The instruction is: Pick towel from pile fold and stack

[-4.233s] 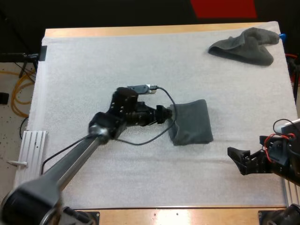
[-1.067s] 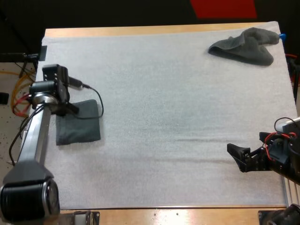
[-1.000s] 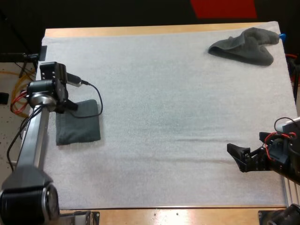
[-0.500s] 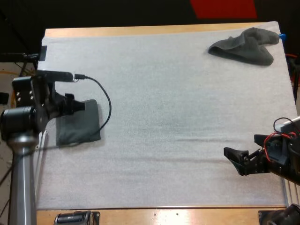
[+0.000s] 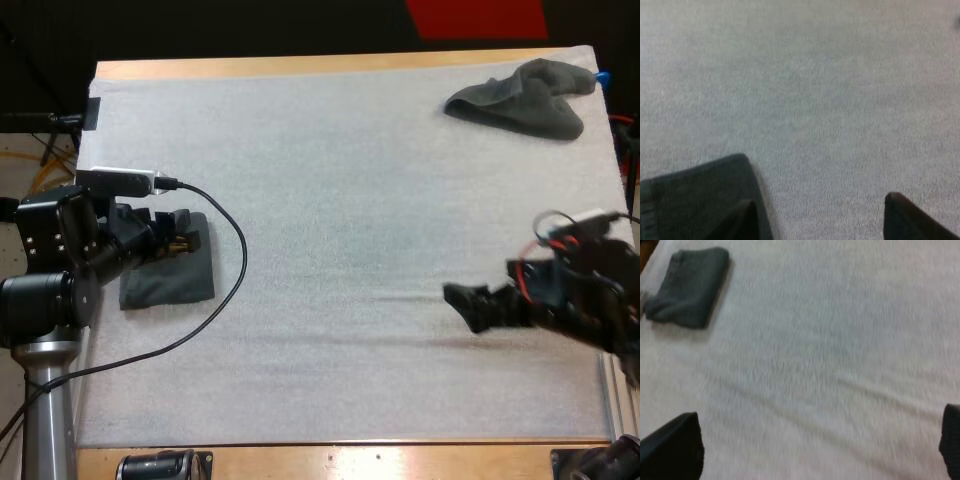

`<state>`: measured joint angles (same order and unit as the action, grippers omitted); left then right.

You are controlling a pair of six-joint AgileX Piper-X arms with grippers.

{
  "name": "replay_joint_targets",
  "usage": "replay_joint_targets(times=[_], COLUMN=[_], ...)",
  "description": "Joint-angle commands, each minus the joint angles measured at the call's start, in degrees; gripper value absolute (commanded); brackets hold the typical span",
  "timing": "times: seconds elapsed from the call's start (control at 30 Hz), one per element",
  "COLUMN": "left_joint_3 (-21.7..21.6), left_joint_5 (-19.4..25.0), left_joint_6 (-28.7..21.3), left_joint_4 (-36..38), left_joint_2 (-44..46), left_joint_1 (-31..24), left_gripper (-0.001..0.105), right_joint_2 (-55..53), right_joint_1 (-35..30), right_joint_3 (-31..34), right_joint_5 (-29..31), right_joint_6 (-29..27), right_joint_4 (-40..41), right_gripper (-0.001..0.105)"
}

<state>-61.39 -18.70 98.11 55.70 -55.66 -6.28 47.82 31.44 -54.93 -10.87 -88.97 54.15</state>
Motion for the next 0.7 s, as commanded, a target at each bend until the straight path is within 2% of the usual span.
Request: replay_joint_targets(times=[0.0,0.17,0.3,0.43,0.53,0.67], left_joint_3=[0.04,0.04,0.04,0.04,0.04,0.04], left_joint_5=[-0.62,-0.83,-0.83,-0.83,-0.83,-0.13], left_joint_6=[0.43,0.43,0.43,0.19,-0.59,-1.11], left_joint_4=[-0.92,-0.77,-0.78,-0.78,-0.78,-0.78], left_joint_2=[0.29,0.29,0.29,0.29,0.29,0.29], left_joint_1=[0.08,0.08,0.08,0.08,0.08,0.72], left_gripper=[0.053,0.053,0.053,0.053,0.053,0.053], right_joint_2=[1.75,10.66,14.91,15.93,15.82,15.00], right_joint_1=[-0.37,-4.95,-12.41,-20.79,-27.21,-32.50], right_joint_3=[-0.12,-0.12,-0.12,-0.12,-0.12,-0.23], right_joint_5=[0.13,-4.29,-6.62,-7.41,-7.40,-7.40], right_joint_6=[-1.09,-2.80,-4.60,-10.43,-12.90,-14.71], right_joint_4=[-3.60,-10.94,-14.16,-14.48,-14.27,-13.03], right_gripper=[0.093,0.093,0.093,0.093,0.093,0.093])
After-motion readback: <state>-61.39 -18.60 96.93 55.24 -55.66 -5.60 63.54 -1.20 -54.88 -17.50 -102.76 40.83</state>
